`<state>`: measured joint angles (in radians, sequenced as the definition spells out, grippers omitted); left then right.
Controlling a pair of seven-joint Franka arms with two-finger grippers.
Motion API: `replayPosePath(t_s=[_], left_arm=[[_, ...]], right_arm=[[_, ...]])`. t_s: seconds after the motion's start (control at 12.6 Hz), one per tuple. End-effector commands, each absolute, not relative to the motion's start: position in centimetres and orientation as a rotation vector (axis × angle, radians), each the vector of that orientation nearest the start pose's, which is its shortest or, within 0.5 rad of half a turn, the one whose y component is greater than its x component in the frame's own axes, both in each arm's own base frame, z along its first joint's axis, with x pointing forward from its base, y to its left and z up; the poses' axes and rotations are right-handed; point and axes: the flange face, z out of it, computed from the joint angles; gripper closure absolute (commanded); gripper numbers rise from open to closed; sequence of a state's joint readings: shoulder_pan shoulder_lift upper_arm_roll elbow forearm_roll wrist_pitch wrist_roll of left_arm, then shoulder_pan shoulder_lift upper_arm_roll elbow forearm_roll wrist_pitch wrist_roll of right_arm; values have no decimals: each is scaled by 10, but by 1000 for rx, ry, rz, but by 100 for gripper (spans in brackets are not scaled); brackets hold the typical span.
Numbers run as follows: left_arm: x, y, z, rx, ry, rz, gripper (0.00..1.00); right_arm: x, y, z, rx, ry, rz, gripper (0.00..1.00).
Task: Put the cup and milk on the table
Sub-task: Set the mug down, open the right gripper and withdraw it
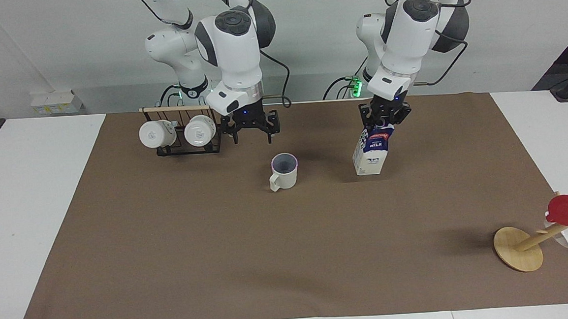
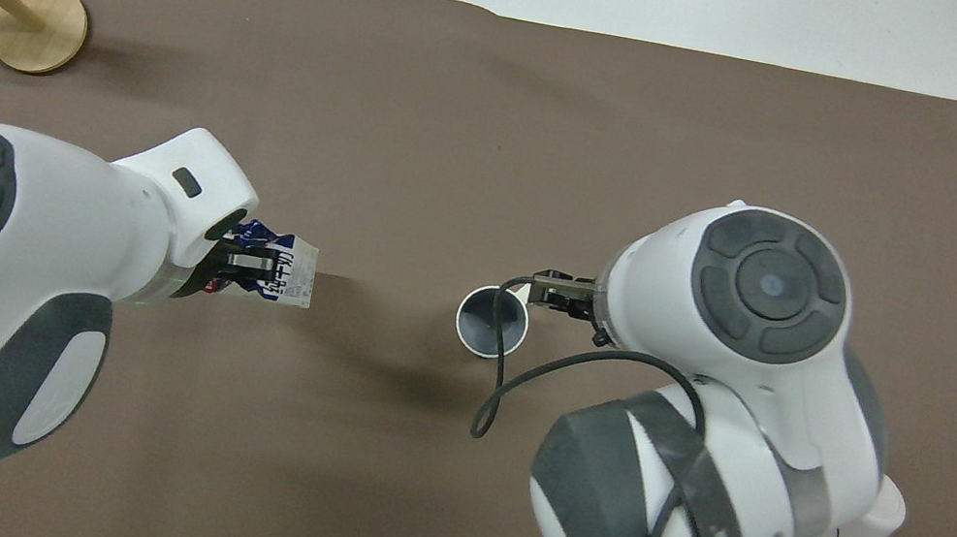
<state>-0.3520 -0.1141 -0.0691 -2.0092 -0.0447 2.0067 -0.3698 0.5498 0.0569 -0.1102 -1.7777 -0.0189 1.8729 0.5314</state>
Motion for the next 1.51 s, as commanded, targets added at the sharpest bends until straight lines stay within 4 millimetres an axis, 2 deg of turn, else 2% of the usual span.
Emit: replayPosePath(t_s=[0.0, 0.16, 0.32, 0.4, 0.64, 0.88, 1.11, 1.19, 1.27, 1.43], left_arm=[[506, -257, 516, -3232, 5, -115, 95], [506, -268, 507, -3230, -27, -100, 95], [496, -309, 487, -3220, -82, -76, 95], [492, -317, 481, -3209, -61, -67, 95], [491, -324, 468, -3189, -65, -92, 95], [492, -329, 460, -3196, -50, -119, 95], [493, -329, 454, -3186, -24, -144, 95], [492, -328, 448, -3181, -25, -135, 95], [491, -327, 445, -3182, -24, -136, 94], [491, -327, 445, -3183, -24, -138, 89]], right_arm=[[525, 192, 542, -3138, 121, -20, 0], [529, 149, 556, -3137, 130, -14, 0], [533, 103, 570, -3134, 108, -37, 0], [534, 83, 575, -3131, 92, -48, 0], [529, 30, 586, -3135, 37, -20, 0], [521, 3, 596, -3135, 74, -1, 0], [516, -6, 646, -3151, 72, -23, 0], [513, -7, 654, -3148, 83, -11, 0], [513, -7, 654, -3142, 89, -1, 0], [509, -7, 665, -3145, 86, -37, 0]])
